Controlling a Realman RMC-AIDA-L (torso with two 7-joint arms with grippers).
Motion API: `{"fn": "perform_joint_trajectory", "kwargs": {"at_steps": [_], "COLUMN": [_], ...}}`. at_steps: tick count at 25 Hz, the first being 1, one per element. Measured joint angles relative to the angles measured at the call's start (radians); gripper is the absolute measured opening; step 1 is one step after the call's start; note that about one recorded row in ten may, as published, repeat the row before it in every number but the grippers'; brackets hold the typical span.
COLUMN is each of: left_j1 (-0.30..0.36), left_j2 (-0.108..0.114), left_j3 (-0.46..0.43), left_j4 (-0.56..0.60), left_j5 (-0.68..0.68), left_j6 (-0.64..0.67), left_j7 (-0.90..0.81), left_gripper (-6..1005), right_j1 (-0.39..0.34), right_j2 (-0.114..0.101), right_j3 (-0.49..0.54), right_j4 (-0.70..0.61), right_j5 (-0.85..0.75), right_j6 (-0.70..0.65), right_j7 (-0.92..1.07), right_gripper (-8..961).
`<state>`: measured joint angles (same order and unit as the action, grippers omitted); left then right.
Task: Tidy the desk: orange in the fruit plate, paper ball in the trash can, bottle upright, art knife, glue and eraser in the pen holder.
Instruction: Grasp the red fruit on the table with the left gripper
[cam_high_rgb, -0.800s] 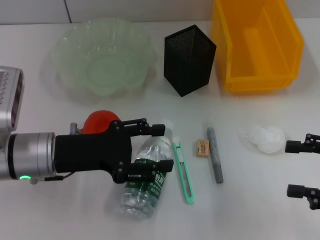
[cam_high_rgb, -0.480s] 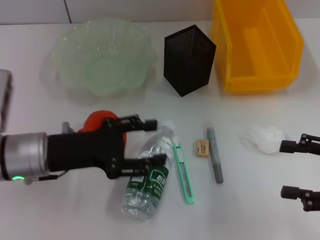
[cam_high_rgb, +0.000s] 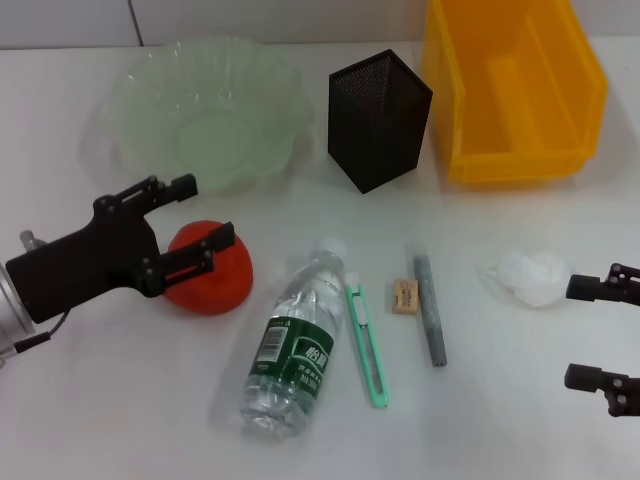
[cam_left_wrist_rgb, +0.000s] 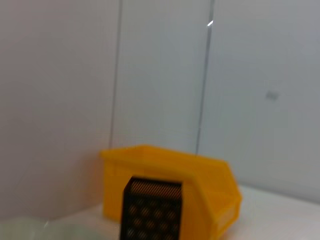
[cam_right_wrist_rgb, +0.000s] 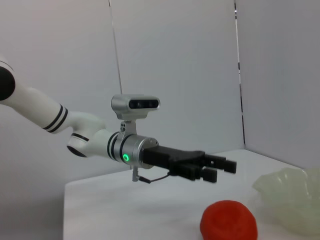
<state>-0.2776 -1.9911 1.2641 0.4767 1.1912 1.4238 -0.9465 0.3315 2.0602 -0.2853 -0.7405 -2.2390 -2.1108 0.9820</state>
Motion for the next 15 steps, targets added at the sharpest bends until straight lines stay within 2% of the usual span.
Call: {"fn": "perform_joint_trajectory", "kwargs": {"at_steps": [2, 3, 6, 7, 12, 15], "left_j1": [-0.007, -0.007, -0.018, -0.022, -0.025, -0.023], "left_j2": [-0.015, -0.015, -0.037, -0.053, -0.06, -0.065], "left_j3": [0.007, 0.007, 0.004, 0.0, 0.002, -0.001], "left_j4": [-0.011, -0.011, -0.013, -0.01, -0.002, 0.008], "left_j5": [0.04, 0.04, 0.096, 0.114, 0.138, 0.144], "left_j6": [-0.083, -0.083, -0.15, -0.198, -0.244, -0.258], "left_j7": [-0.004, -0.004, -0.008, -0.006, 0.0, 0.011], "left_gripper": [761, 760, 757, 756, 751, 625], "right_j1": [0.0, 0.0, 0.001, 0.002, 0.001, 0.001], "right_j2": [0.0, 0.0, 0.0, 0.0, 0.0, 0.0], "right_j3": [0.0, 0.0, -0.002, -0.005, -0.005, -0.003], "right_j4": [0.0, 0.0, 0.0, 0.0, 0.0, 0.0], "right_j5": [0.0, 0.0, 0.0, 0.0, 0.0, 0.0], "right_j6": [0.008, 0.012, 0.022, 0.032, 0.037, 0.037], "right_j7": [0.0, 0.0, 0.0, 0.0, 0.0, 0.0], "right_gripper": [825, 825, 824, 824, 824, 824]}}
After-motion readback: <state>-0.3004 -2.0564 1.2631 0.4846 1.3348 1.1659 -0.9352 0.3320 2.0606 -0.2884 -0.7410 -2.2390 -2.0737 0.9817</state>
